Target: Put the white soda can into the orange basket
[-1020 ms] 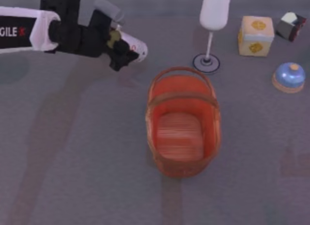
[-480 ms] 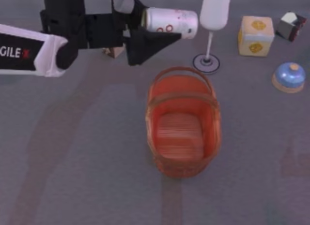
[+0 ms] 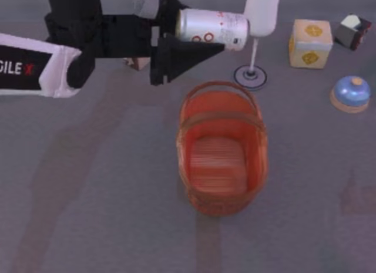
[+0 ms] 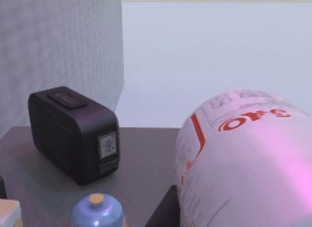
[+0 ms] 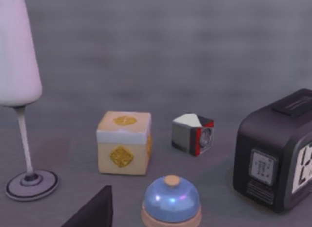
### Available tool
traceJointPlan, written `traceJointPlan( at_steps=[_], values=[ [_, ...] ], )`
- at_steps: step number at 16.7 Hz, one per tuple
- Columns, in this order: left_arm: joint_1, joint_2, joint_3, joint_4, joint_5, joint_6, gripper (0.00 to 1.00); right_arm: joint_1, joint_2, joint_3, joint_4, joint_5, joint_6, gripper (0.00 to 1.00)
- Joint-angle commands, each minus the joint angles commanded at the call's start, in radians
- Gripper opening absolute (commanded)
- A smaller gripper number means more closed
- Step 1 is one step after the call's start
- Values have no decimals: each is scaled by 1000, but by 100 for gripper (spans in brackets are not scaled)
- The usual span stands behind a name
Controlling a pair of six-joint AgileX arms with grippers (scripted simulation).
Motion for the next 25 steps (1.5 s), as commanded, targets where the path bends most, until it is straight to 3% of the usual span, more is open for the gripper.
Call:
traceJointPlan(
  at_steps=[4,11,16,25],
  values=[
    [5,40,-3,39,3,2,0,0,0,0,0,0,0,100],
    [24,243,-61,313,2,-4,0,0,0,0,0,0,0,100],
    [26,262,-68,335,2,-4,0,0,0,0,0,0,0,100],
    [26,262,-68,335,2,-4,68,0,0,0,0,0,0,100]
  ],
)
